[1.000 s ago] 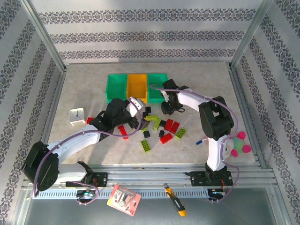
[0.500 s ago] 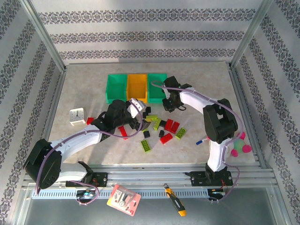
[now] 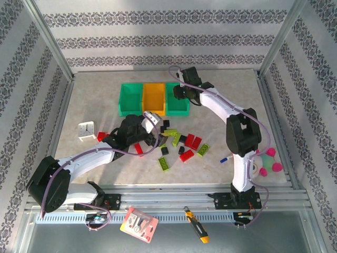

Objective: Sort the legos into containers by color
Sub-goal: Place the lego in the container.

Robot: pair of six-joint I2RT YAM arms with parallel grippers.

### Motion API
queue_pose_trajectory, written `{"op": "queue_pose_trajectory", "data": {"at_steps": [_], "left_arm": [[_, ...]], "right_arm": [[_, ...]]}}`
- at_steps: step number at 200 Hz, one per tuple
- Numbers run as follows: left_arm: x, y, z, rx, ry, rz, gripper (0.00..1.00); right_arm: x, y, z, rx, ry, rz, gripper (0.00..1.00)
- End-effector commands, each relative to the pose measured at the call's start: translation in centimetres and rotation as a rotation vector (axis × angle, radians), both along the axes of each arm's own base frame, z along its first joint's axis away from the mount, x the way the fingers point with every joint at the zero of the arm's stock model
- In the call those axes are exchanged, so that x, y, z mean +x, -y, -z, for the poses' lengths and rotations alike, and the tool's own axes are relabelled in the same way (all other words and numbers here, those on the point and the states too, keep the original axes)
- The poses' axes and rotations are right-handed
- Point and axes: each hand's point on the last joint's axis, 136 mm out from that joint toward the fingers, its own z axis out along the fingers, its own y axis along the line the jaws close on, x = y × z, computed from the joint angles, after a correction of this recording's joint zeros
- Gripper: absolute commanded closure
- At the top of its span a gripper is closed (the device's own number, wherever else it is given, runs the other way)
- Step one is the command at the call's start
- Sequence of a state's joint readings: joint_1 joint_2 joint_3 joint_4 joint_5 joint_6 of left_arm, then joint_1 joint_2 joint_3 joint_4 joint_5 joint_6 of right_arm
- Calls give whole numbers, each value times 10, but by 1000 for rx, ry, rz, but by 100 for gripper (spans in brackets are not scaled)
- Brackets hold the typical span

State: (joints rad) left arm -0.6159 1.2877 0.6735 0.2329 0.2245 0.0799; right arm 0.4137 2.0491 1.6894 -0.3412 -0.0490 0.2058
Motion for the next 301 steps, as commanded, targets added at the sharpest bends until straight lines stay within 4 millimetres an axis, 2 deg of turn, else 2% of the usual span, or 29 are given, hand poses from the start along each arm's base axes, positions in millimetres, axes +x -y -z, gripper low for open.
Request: {"op": "queue_pose_trajectory", "data": {"at_steps": [1, 25, 43, 53, 67, 83, 114, 151, 179, 195, 220, 262, 301], "left_arm": [[13, -9, -13, -68, 8, -141, 1], [24, -28, -9, -75, -32, -295, 1], [34, -55, 2, -46, -121, -504, 0], [35, -69, 8, -28, -182, -615, 1], [35, -75, 13, 1, -234, -670, 1], [36, -89, 21, 25, -272, -778, 1], [30, -126, 34, 41, -376, -1074, 1], [31, -139, 51, 8, -512, -1253, 1], [32, -147, 71, -19, -622, -1367, 7], [32, -152, 86, -47, -690, -1413, 12], [31, -159, 103, -77, -764, -1481, 20], [35, -157, 118, -83, -805, -1484, 34], [37, -155, 129, -103, -841, -1486, 45]], "right_arm": [[25, 1, 5, 12, 30, 54, 76], [34, -1, 0, 21, 48, 48, 59], [31, -1, -16, 32, 76, 34, 36], [26, -1, -26, 39, 94, 18, 27], [14, -1, -41, 58, 120, -15, 19], [-8, -2, -55, 83, 153, -67, 13], [-66, -4, -71, 124, 186, -205, 8], [-136, -4, -71, 122, 192, -335, 5], [-167, -3, -71, 130, 178, -365, 4], [-175, -1, -70, 132, 170, -366, 4], [-174, 5, -69, 126, 162, -326, 3], [-173, -2, -71, 150, 153, -336, 3], [-174, -6, -84, 147, 182, -353, 3]]}}
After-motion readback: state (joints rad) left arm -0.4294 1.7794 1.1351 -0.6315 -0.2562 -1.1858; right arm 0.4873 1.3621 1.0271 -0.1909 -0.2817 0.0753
